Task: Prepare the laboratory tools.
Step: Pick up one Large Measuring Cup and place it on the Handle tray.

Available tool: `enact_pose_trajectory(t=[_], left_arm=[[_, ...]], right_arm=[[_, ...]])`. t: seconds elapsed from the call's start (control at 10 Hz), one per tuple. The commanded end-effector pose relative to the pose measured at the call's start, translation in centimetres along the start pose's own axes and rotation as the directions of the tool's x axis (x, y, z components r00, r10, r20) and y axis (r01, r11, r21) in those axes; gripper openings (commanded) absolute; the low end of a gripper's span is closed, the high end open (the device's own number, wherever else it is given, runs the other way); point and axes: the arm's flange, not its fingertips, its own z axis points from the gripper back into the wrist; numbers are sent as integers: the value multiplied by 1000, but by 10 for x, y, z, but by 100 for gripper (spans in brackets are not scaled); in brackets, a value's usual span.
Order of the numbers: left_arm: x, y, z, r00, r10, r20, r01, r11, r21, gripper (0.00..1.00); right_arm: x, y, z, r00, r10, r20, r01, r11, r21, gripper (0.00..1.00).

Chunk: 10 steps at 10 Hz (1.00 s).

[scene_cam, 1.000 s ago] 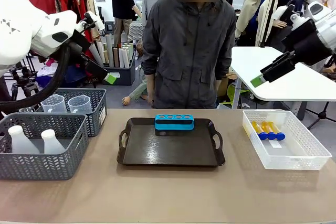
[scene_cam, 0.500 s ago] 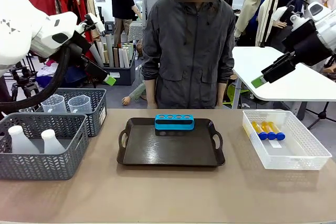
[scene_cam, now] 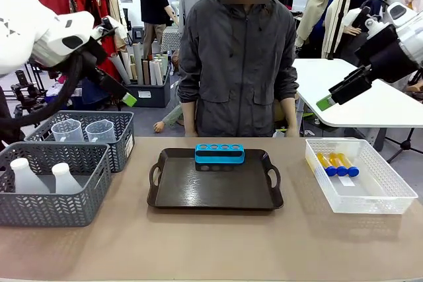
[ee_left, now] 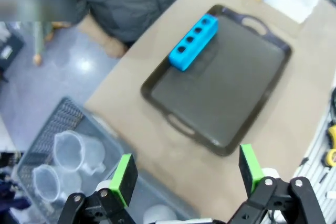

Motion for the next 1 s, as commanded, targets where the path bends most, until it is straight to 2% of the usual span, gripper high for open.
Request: enact_pose_trajectory(t=[0.0, 0.2, 0.4, 0.5, 0.7, 0.9], left_arm=[[16, 14, 14, 991, 78, -106, -67, 992, 103, 100], [16, 36, 21, 977, 147, -154, -120, 978, 171, 100], [3, 69, 15, 944, 252, -215, -181, 936, 302, 100], [-4, 84, 6, 934, 287, -213, -205, 918, 339, 100], [-18, 101, -16, 894, 364, -260, -242, 883, 403, 100], [-27, 119, -32, 875, 408, -262, -287, 871, 399, 100]], right_arm=[[1, -1, 0, 1000, -8, 12, 8, 1000, 13, 100], [1, -1, 0, 1000, -8, 12, 8, 1000, 13, 100], [1, -1, 0, 1000, -8, 12, 8, 1000, 13, 100], [1, -1, 0, 1000, -8, 12, 8, 1000, 13, 100], [1, -1, 0, 1000, -8, 12, 8, 1000, 13, 100], [1, -1, 0, 1000, -8, 12, 8, 1000, 13, 100]])
